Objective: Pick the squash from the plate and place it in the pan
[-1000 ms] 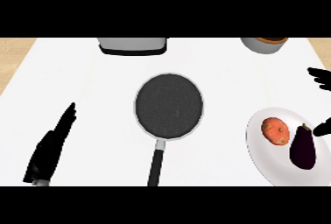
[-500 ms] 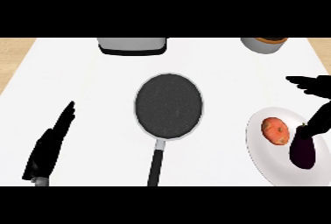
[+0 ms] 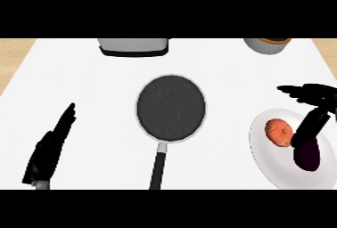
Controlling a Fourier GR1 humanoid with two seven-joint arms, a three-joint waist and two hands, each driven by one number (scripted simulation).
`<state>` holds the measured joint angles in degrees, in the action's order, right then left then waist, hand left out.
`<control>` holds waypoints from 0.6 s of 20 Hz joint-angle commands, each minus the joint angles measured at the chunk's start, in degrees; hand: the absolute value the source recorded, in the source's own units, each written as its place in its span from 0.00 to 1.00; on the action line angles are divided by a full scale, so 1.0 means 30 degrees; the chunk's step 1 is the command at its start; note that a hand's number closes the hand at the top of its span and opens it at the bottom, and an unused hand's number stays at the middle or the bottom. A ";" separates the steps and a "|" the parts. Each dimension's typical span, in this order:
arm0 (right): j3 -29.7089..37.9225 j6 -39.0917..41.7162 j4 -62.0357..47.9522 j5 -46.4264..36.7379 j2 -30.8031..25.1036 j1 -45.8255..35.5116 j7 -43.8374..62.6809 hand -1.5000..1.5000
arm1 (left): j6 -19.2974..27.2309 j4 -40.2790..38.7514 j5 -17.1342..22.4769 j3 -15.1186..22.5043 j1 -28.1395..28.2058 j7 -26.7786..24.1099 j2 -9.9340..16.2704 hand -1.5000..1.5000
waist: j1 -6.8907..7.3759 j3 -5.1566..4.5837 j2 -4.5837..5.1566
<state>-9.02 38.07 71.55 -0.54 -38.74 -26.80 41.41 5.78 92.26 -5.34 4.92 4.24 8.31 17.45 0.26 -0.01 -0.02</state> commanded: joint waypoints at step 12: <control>0.0014 0.0155 -0.0878 -0.3810 0.2819 0.1244 0.0239 0.00 | -0.1435 -0.0562 -0.0210 -0.1527 -0.0092 -0.0578 -0.0311 0.50 | -0.0007 0.0004 0.0007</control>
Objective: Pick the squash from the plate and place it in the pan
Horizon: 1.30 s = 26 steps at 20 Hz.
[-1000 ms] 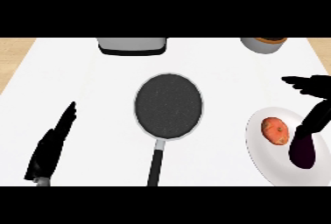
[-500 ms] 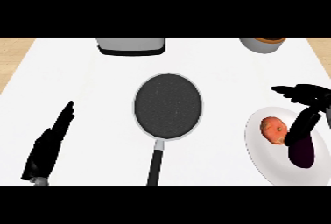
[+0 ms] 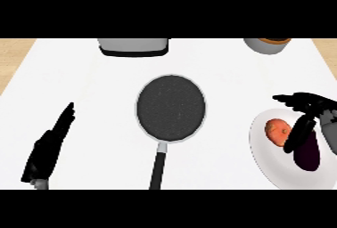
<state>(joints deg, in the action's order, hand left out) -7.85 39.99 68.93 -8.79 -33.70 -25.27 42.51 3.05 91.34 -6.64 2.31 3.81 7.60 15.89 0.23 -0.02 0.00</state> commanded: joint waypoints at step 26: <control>0.2286 -0.1467 -0.1500 -0.5099 0.3528 0.2277 -0.3817 1.00 | -0.1355 0.0059 -0.1381 -0.1044 0.0706 -0.0698 -0.1669 0.50 | -0.0098 0.0000 -0.0029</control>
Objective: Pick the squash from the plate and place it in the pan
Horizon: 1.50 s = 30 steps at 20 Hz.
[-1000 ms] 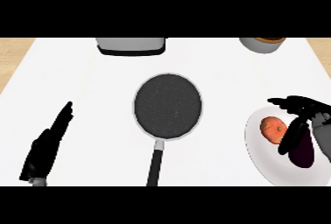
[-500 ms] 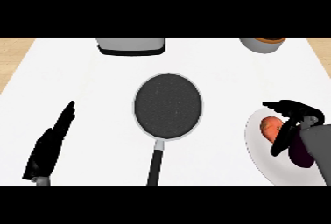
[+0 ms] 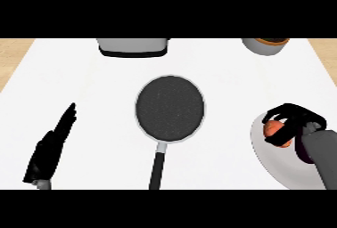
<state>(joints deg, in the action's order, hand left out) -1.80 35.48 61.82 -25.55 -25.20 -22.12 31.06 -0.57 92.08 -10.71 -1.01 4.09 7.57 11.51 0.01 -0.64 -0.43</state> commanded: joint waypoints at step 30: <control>-0.2685 -1.0384 1.2568 -0.8266 0.0798 -0.0229 -0.3123 1.00 | -0.0547 0.0626 -0.0222 -0.0319 0.0565 0.0071 -0.0222 0.50 | 0.0138 0.0209 0.0124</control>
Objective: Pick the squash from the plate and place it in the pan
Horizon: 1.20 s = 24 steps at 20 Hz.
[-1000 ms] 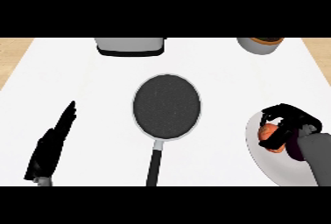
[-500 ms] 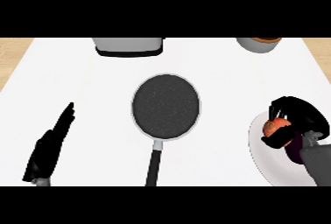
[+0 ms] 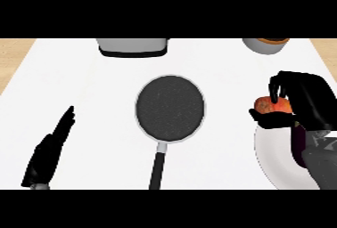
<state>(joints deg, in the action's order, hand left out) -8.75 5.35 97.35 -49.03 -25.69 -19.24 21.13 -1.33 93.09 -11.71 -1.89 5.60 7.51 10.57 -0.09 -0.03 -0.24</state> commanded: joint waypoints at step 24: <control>-0.3050 -0.5837 -2.0894 0.2217 0.8551 -1.2596 -0.1403 1.00 | -0.0901 -0.0508 -0.0266 0.0188 -0.1817 0.0581 -0.0023 0.50 | 0.1285 0.0008 0.0417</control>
<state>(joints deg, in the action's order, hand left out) -13.74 -9.77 43.75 -44.25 -0.54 -54.08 18.13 -3.60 93.11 -12.31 -1.21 1.80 9.12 10.22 3.21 0.00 0.81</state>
